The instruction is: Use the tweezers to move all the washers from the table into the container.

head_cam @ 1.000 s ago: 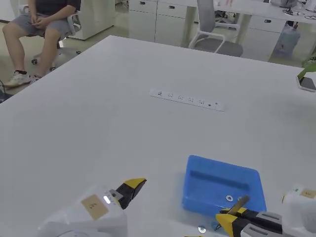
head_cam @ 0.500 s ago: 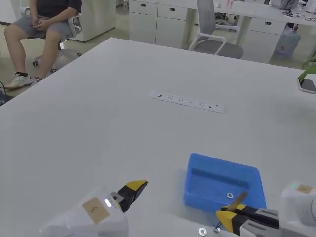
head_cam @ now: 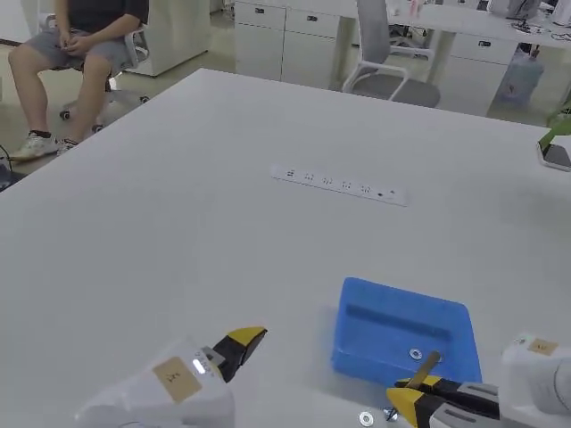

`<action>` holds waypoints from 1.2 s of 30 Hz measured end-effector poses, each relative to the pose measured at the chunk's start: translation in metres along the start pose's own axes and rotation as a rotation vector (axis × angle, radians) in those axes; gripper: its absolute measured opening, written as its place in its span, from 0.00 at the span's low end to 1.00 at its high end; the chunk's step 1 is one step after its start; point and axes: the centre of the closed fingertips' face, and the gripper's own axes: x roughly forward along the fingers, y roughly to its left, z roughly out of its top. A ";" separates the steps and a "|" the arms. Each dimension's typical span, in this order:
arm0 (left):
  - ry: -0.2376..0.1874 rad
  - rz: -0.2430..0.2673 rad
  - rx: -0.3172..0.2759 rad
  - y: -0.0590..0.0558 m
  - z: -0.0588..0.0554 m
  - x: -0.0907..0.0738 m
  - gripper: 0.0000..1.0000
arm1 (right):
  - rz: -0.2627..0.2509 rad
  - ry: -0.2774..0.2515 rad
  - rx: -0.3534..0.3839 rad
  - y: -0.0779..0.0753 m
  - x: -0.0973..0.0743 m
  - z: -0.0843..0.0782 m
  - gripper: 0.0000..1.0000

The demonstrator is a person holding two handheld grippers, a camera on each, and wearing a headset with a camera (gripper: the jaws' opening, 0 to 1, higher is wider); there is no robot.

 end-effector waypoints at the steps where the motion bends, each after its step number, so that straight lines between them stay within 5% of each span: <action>1: 0.002 0.000 0.000 0.000 0.000 0.000 0.81 | 0.000 0.002 -0.006 0.000 0.000 0.000 0.06; 16: 0.011 -0.005 0.010 -0.003 -0.001 0.000 0.80 | -0.008 0.051 -0.227 0.010 -0.003 -0.007 0.04; 22: 0.013 -0.008 0.009 -0.003 -0.001 0.001 0.80 | -0.020 0.022 -0.117 0.009 -0.005 -0.004 0.04; 36: 0.006 -0.038 -0.002 -0.008 0.001 0.001 0.80 | -0.054 -0.173 0.030 0.007 -0.035 0.055 0.05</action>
